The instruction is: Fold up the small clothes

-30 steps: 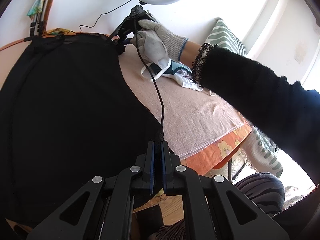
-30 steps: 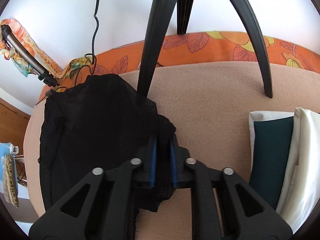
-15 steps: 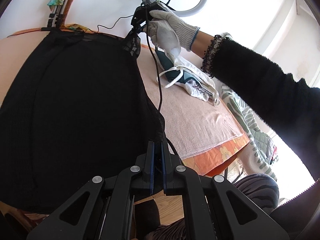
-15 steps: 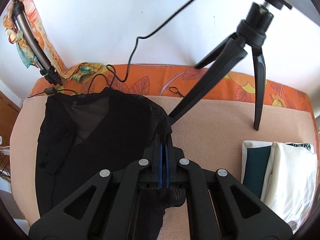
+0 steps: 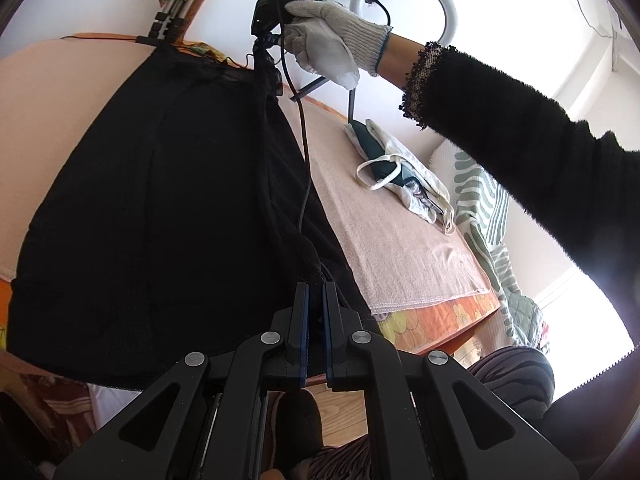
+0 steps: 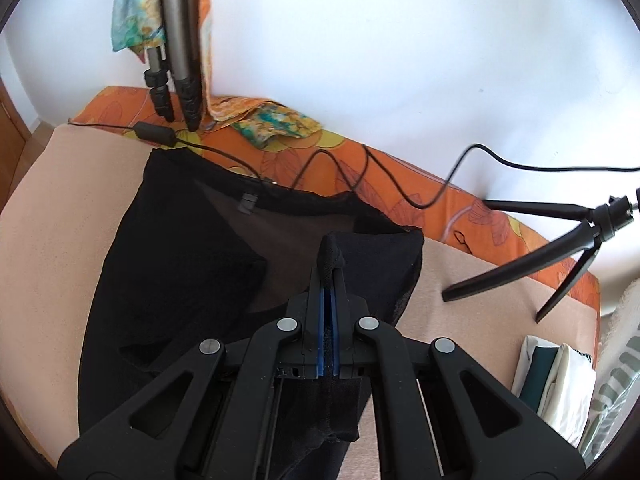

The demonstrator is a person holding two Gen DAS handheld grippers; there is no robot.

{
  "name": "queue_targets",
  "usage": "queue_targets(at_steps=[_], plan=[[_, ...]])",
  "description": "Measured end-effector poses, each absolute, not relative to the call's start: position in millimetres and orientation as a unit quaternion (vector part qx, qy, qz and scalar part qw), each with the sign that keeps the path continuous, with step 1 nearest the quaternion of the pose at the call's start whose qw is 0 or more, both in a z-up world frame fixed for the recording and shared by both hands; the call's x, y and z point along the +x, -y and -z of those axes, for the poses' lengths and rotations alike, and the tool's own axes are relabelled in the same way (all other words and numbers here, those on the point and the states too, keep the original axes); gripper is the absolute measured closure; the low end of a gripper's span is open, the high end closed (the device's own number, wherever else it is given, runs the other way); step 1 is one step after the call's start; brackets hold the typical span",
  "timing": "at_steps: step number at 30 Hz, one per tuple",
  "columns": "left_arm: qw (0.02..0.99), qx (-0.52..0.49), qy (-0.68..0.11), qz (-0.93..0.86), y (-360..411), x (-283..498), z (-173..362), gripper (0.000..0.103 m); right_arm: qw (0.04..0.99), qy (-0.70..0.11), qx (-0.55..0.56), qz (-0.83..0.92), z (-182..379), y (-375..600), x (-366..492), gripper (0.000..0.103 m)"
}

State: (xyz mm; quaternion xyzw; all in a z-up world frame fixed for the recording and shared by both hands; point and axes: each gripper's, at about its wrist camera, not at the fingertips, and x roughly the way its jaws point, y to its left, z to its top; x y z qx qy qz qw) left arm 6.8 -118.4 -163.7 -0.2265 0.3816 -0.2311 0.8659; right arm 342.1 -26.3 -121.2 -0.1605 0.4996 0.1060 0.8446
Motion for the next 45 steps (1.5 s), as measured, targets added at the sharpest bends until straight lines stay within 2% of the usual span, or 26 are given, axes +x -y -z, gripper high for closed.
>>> queue_targets(at_steps=[11, 13, 14, 15, 16, 20, 23, 28, 30, 31, 34, 37, 41, 45], plan=[[0.862, -0.246, -0.389, 0.211, 97, -1, 176, 0.098, 0.829, -0.517, -0.173, -0.124, 142, -28, 347, 0.1], [0.859, -0.25, -0.392, 0.216, 95, 0, 176, 0.098, 0.821, -0.531, -0.151, -0.145, 140, -26, 350, 0.087], [0.858, -0.25, -0.395, 0.213, 95, 0, 176, 0.098, 0.821, -0.531, -0.135, -0.159, 133, -23, 348, 0.063], [0.857, -0.254, -0.396, 0.21, 93, 0, 177, 0.098, 0.824, -0.525, -0.122, -0.173, 124, -18, 346, 0.044], [0.855, -0.258, -0.396, 0.213, 93, 1, 177, 0.098, 0.832, -0.511, -0.106, -0.188, 111, -13, 341, 0.041], [0.86, -0.245, -0.395, 0.213, 94, -2, 173, 0.097, 0.847, -0.482, -0.021, -0.223, 76, 44, 318, 0.041], [0.859, -0.238, -0.401, 0.209, 94, -4, 171, 0.09, 0.838, -0.507, 0.023, -0.198, 86, 84, 305, 0.043], [0.856, -0.235, -0.42, 0.189, 81, -15, 172, 0.084, 0.806, -0.553, 0.043, -0.207, 132, 93, 293, 0.054], [0.86, -0.232, -0.419, 0.175, 71, -23, 170, 0.084, 0.795, -0.566, 0.052, -0.213, 147, 87, 292, 0.065], [0.863, -0.23, -0.416, 0.171, 66, -27, 168, 0.084, 0.792, -0.57, 0.047, -0.213, 153, 80, 292, 0.066], [0.873, -0.224, -0.404, 0.156, 55, -37, 160, 0.084, 0.786, -0.58, 0.03, -0.212, 165, 60, 291, 0.066], [0.883, -0.213, -0.392, 0.145, 48, -42, 152, 0.084, 0.77, -0.591, 0.059, -0.235, 170, 47, 293, 0.066], [0.893, -0.198, -0.38, 0.137, 41, -41, 141, 0.084, 0.754, -0.564, 0.12, -0.314, 148, 38, 281, 0.066], [0.899, -0.192, -0.374, 0.122, 30, -36, 132, 0.084, 0.778, -0.537, 0.088, -0.313, 118, 43, 258, 0.066]])
